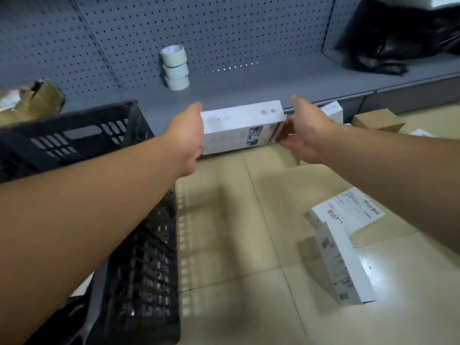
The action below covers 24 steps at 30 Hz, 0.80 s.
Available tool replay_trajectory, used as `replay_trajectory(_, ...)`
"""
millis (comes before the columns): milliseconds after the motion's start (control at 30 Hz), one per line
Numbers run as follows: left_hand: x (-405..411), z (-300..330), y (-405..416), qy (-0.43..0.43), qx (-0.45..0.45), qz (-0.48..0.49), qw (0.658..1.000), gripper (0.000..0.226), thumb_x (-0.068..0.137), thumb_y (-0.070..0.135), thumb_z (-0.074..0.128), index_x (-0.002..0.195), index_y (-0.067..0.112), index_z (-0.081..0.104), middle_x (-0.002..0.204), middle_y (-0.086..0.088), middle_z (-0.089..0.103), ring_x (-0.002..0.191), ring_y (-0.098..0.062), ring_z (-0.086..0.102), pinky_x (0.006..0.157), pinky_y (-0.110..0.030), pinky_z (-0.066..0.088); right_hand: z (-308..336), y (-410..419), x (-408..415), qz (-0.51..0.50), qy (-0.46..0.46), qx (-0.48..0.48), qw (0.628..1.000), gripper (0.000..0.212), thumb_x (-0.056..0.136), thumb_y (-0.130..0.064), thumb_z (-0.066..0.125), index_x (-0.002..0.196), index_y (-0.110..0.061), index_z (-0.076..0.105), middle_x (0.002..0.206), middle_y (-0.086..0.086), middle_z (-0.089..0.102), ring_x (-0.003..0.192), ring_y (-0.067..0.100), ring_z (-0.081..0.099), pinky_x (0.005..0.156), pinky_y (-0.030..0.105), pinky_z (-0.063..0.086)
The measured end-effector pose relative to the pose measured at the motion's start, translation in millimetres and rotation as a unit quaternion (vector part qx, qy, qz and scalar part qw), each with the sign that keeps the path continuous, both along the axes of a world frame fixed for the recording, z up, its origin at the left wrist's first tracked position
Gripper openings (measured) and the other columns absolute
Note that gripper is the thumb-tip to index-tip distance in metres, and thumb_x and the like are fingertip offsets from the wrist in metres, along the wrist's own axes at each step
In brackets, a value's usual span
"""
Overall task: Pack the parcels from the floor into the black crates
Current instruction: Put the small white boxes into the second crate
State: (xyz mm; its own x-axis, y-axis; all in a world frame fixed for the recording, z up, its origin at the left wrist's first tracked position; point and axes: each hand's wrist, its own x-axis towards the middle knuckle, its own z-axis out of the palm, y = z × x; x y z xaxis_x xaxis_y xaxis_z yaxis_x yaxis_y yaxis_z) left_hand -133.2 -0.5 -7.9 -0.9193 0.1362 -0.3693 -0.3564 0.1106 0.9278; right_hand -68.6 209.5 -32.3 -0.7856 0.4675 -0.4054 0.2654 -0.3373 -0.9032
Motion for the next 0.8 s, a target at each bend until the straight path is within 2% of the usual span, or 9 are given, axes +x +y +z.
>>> replay_trajectory(67,-9,16,-17,0.025,0.003,0.009,1.0,0.049,0.096,0.048,0.049,0.14,0.028,0.055,0.14,0.005,0.061,0.118,-0.025,0.064,0.103,-0.041,0.052,12,-18,-3,-0.001,0.027,-0.022,0.999,0.039,0.099,-0.044,0.039,0.096,-0.012,0.06,0.057,0.0,0.071,0.06,0.02,0.073,0.089,0.038,0.06)
replay_trajectory(200,-19,41,-57,0.089,-0.006,0.015,0.996,0.026,0.099,0.034,0.049,0.112,0.019,0.066,0.123,-0.002,0.07,0.114,-0.024,0.066,0.098,-0.042,0.057,30,-54,-13,0.001,0.046,-0.052,0.998,0.038,0.1,-0.043,0.039,0.096,-0.01,0.056,0.052,0.002,0.065,0.079,0.025,0.056,0.098,0.037,0.051)
replay_trajectory(300,-23,50,-92,0.127,-0.038,0.025,0.991,0.02,0.098,0.028,0.05,0.105,0.016,0.065,0.124,-0.005,0.067,0.114,-0.025,0.065,0.098,-0.045,0.057,42,-86,-23,-0.002,0.046,-0.061,0.997,0.04,0.102,-0.044,0.041,0.091,-0.007,0.052,0.048,0.005,0.059,0.083,0.026,0.048,0.081,0.035,0.051)
replay_trajectory(400,-29,63,-129,0.188,-0.101,0.008,0.977,0.017,0.097,0.025,0.048,0.096,0.014,0.06,0.106,-0.008,0.065,0.094,-0.026,0.064,0.092,-0.047,0.058,56,-118,-33,-0.003,0.054,-0.073,0.996,0.038,0.101,-0.045,0.046,0.095,-0.007,0.046,0.071,0.009,0.052,0.076,0.026,0.054,0.081,0.036,0.057)
replay_trajectory(500,-37,73,-165,0.237,-0.13,0.005,0.963,0.015,0.095,0.026,0.047,0.087,0.019,0.057,0.092,-0.005,0.06,0.083,-0.023,0.059,0.085,-0.051,0.058,70,-149,-42,0.035,0.057,-0.047,0.997,0.041,0.101,-0.045,0.045,0.11,-0.005,0.047,0.083,0.012,0.055,0.063,0.025,0.061,0.066,0.034,0.057)
replay_trajectory(600,-50,76,-201,0.239,-0.101,0.054,0.964,0.018,0.094,0.022,0.049,0.077,0.022,0.055,0.085,0.002,0.06,0.088,-0.022,0.058,0.089,-0.045,0.057,81,-182,-49,0.085,0.061,-0.018,0.994,0.044,0.1,-0.046,0.044,0.11,-0.004,0.053,0.094,0.013,0.059,0.073,0.027,0.061,0.071,0.035,0.053)
replay_trajectory(667,-58,76,-225,0.226,-0.095,0.076,0.966,0.019,0.094,0.018,0.048,0.076,0.021,0.054,0.08,0.006,0.056,0.085,-0.02,0.057,0.083,-0.038,0.054,86,-204,-54,0.105,0.058,0.014,0.993,0.043,0.098,-0.046,0.045,0.107,-0.006,0.058,0.098,0.011,0.064,0.081,0.027,0.063,0.068,0.032,0.051)
replay_trajectory(733,-65,74,-247,0.202,-0.079,0.127,0.968,0.016,0.093,0.014,0.048,0.081,0.018,0.057,0.08,0.004,0.058,0.075,-0.015,0.061,0.072,-0.031,0.055,90,-227,-59,0.119,0.052,0.029,0.991,0.043,0.097,-0.045,0.045,0.114,-0.007,0.058,0.113,0.013,0.07,0.093,0.027,0.07,0.067,0.03,0.051)
replay_trajectory(800,-69,70,-266,0.153,-0.011,0.194,0.969,0.01,0.092,0.014,0.05,0.091,0.014,0.061,0.084,-0.002,0.064,0.075,-0.016,0.067,0.077,-0.038,0.062,91,-249,-65,0.136,0.054,0.032,0.989,0.041,0.097,-0.041,0.046,0.12,-0.01,0.056,0.122,0.017,0.069,0.092,0.027,0.07,0.068,0.03,0.054)
